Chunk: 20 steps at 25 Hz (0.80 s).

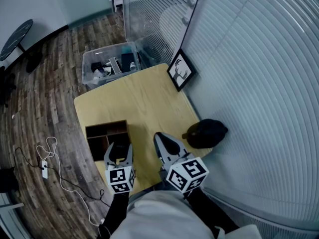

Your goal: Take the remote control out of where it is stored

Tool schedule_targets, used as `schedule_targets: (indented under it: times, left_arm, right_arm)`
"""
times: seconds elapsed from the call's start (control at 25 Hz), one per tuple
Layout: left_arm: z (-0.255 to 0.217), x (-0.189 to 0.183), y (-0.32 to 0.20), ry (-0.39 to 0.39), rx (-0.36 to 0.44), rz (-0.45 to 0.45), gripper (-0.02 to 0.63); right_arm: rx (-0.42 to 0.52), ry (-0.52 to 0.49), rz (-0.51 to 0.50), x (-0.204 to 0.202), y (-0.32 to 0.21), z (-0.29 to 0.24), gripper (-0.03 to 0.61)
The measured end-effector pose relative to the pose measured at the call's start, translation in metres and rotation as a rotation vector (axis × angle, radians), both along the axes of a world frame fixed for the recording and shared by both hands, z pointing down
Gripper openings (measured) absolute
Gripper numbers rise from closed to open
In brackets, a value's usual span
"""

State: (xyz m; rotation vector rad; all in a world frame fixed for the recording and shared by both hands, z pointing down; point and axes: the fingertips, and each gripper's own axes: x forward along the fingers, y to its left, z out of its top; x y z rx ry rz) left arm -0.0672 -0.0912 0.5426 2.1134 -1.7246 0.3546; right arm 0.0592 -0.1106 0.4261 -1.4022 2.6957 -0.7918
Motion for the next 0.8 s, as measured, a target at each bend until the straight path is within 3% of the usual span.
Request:
schedule_targets:
  times: [0.8]
  left_arm:
    - [0.0038, -0.0002, 0.0007, -0.002, -0.009, -0.007, 0.241]
  right_arm:
    - [0.006, -0.011, -0.005, 0.0008, 0.002, -0.0006, 0.005]
